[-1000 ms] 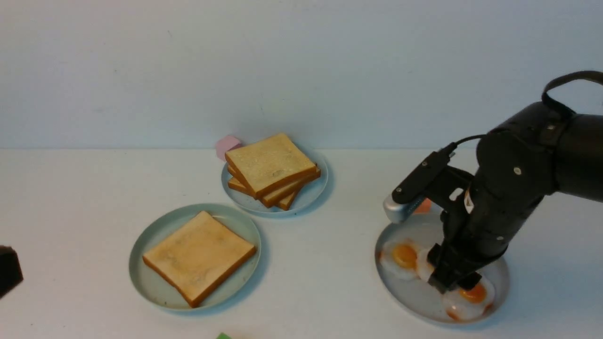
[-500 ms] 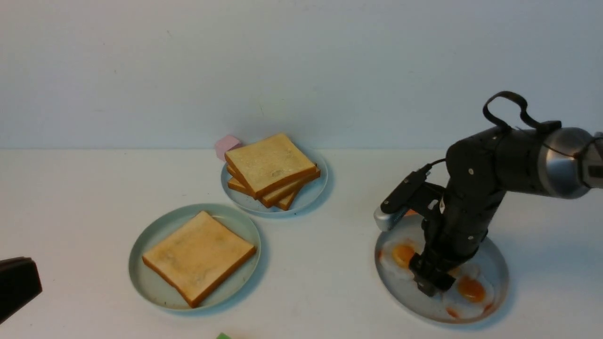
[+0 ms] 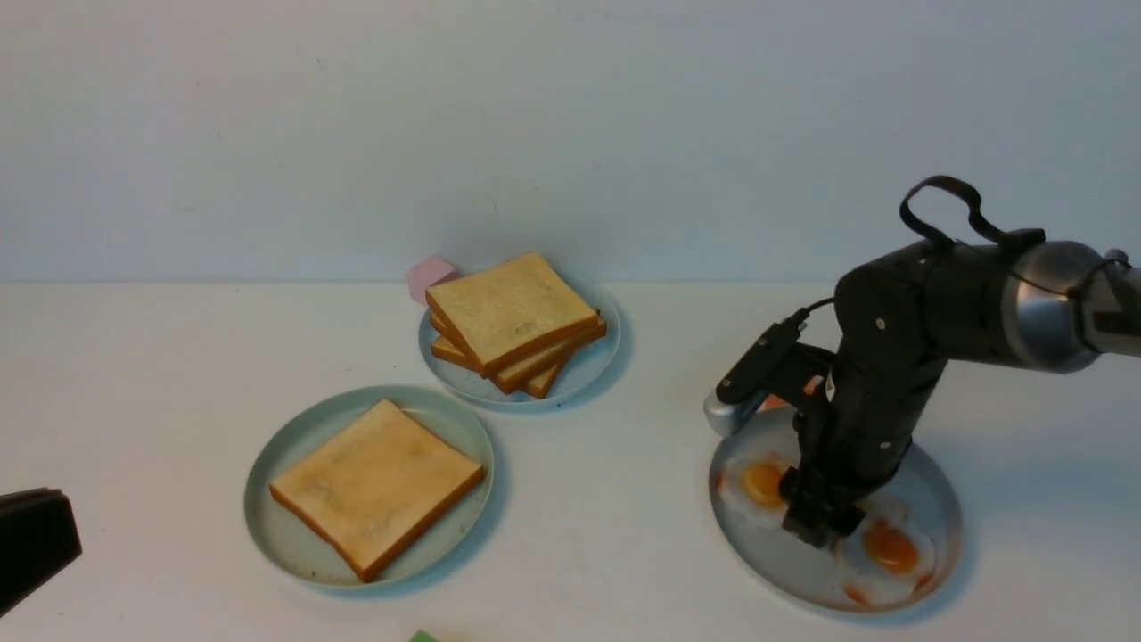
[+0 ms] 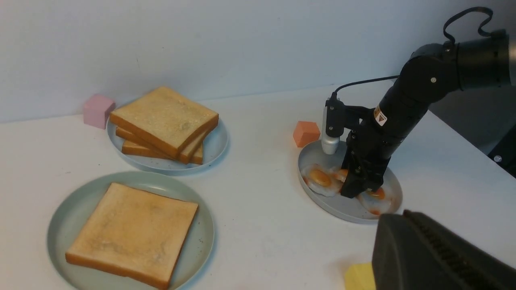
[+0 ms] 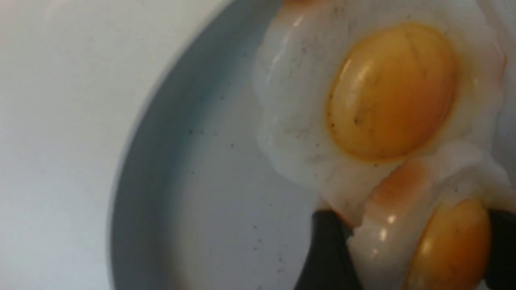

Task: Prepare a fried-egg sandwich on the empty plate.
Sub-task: Use the right arm to grab a fried egg, then use the right arm to place the fried egg on the slice of bread in the middle

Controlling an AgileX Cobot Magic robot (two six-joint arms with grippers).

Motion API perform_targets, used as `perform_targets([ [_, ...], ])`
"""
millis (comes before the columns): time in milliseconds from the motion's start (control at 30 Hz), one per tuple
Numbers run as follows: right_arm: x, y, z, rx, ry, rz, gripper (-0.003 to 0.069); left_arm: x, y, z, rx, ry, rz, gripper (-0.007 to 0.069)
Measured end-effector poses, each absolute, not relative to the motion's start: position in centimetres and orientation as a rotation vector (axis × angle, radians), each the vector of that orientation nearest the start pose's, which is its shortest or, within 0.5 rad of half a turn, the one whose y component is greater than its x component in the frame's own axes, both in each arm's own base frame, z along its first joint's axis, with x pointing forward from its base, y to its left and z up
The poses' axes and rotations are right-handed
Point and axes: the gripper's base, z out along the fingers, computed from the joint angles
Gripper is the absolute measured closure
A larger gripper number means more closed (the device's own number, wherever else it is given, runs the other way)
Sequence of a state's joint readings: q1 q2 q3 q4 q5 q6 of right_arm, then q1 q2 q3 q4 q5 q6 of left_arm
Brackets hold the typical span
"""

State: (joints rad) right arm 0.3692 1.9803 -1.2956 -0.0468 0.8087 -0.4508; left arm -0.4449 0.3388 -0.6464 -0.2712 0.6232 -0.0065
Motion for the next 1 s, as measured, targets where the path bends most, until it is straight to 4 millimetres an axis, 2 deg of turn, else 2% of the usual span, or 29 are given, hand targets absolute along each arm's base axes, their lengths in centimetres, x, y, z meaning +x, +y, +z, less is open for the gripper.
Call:
perform_targets([
  [233,35.6,13.5,16.7,-1.229,2.756,-0.049,0.0185,4.5,-3.8,35.1,0.313,1.801,-0.623,0.0638],
  [467,35.1,13.4,20.4,-1.202,2.716,-0.047,0.0186,4.5,-3.8,35.0,0.314,1.805,-0.623,0.0638],
  [667,34.5,13.7,21.8,-1.128,2.719,-0.005,0.0186,4.6,-3.6,35.0,0.326,1.807,-0.587,0.0638],
  [733,33.9,14.9,23.0,-1.118,2.693,0.024,0.0187,4.8,-3.3,34.8,0.334,1.812,-0.528,0.0638],
  [833,33.0,18.4,25.4,-1.122,2.607,0.077,0.0187,4.8,-2.9,34.8,0.316,1.810,-0.474,0.0638],
  [867,32.5,20.4,26.5,-1.129,2.552,0.113,0.0187,4.7,-2.8,34.8,0.311,1.806,-0.459,0.0638],
  [900,32.2,21.0,26.7,-1.133,2.542,0.123,0.0187,4.7,-2.7,34.8,0.309,1.806,-0.459,0.0638],
  [967,31.0,26.3,28.6,-1.149,2.406,0.217,0.0187,4.5,-2.5,34.8,0.292,1.803,-0.460,0.0638],
  [1000,31.1,26.4,28.7,-1.142,2.402,0.219,0.0187,4.5,-2.5,34.8,0.292,1.803,-0.460,0.0638],
])
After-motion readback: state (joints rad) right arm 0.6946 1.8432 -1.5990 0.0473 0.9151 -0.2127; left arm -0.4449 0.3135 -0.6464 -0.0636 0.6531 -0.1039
